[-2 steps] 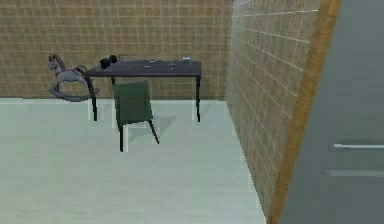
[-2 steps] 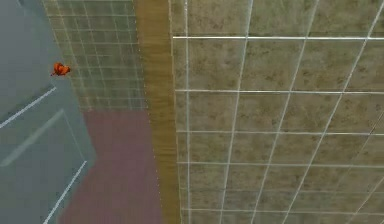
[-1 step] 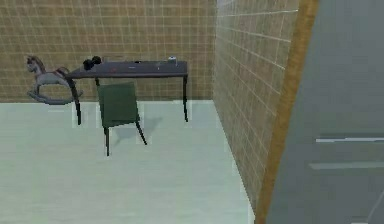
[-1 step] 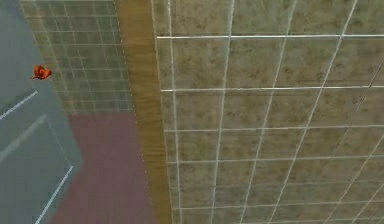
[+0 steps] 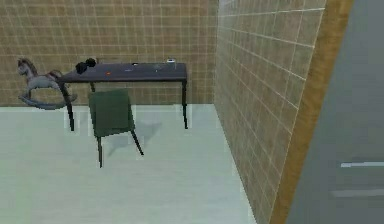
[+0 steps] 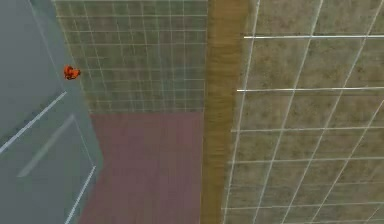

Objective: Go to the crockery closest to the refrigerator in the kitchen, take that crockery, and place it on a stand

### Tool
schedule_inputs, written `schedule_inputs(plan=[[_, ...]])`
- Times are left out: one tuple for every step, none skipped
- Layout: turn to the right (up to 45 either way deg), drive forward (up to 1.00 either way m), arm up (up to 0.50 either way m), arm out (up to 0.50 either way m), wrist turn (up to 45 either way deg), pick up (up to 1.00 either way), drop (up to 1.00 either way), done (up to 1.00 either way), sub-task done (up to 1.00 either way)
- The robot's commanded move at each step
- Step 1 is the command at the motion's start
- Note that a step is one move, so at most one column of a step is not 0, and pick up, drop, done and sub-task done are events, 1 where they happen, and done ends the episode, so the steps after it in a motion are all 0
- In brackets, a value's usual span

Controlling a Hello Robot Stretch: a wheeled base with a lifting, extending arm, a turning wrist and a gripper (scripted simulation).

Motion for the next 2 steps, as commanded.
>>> schedule_inputs(plan=[[45.0,0.00,0.00,0.00,0.0,0.00,0.00,0.00,0.00],[9.0,0.00,0.00,0.00,0.0,0.00,0.00,0.00,0.00]])
